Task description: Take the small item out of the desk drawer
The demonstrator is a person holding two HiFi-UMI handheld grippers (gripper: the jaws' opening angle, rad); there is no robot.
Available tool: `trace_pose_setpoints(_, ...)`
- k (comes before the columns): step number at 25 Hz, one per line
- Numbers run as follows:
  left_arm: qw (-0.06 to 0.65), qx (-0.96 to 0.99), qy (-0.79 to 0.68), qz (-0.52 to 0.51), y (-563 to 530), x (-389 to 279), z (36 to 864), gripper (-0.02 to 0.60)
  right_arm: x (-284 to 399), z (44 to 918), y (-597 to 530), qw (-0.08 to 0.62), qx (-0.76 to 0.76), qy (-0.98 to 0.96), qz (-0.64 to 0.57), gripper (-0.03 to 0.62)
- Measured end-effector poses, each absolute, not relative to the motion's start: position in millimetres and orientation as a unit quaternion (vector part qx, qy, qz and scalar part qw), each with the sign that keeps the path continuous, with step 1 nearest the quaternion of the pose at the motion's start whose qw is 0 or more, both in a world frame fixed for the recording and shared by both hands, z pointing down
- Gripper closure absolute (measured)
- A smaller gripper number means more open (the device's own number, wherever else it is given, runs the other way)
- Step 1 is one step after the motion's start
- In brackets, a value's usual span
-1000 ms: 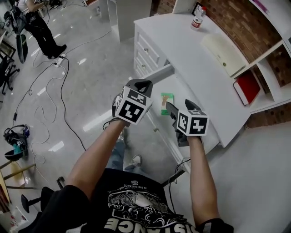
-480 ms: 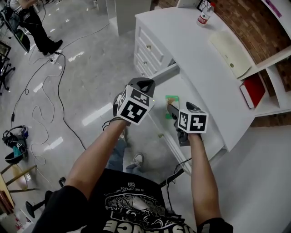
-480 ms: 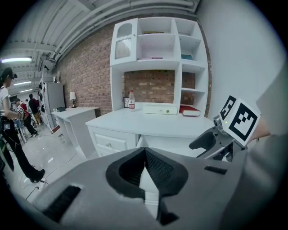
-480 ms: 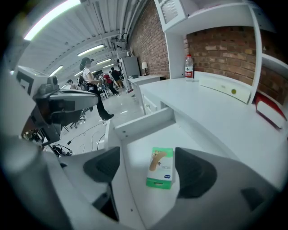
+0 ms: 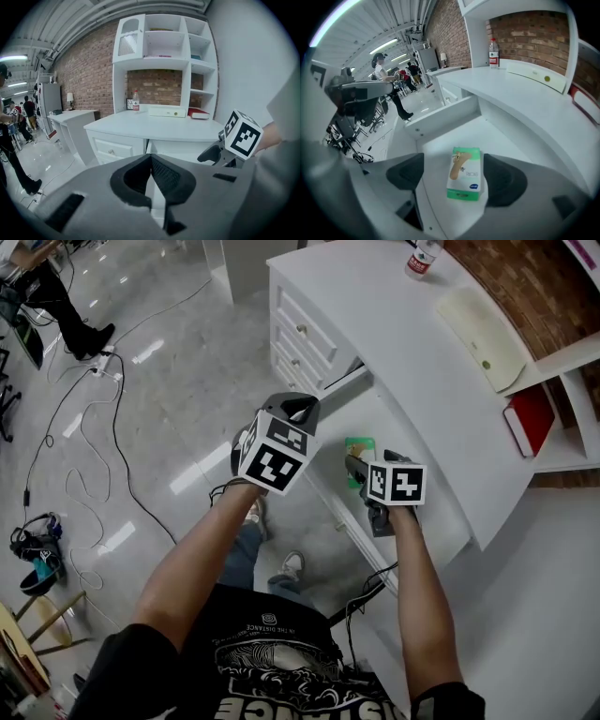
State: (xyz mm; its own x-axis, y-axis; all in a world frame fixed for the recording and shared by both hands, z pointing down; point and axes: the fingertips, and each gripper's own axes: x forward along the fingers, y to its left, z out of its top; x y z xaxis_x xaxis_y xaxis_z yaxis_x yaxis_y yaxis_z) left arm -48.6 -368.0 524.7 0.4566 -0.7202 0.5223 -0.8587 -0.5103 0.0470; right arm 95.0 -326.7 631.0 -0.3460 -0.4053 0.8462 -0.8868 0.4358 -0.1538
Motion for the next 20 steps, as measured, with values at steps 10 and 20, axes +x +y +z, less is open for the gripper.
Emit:
trace_pose_setpoints(10, 0.154, 0.852, -0.437, 0.243, -394.7, -46.7, 542.8, 0.575, 104.0, 672.0, -337.5, 0.405, 0.438, -0.727, 0.339, 0.168)
trace_pose_setpoints(20, 0.152, 0.864, -0.402, 0.262, -409.2, -39.6, 559.3, 0.575, 104.1, 703.6, -335.9, 0.428, 0.443, -0.699, 0.363, 0.149)
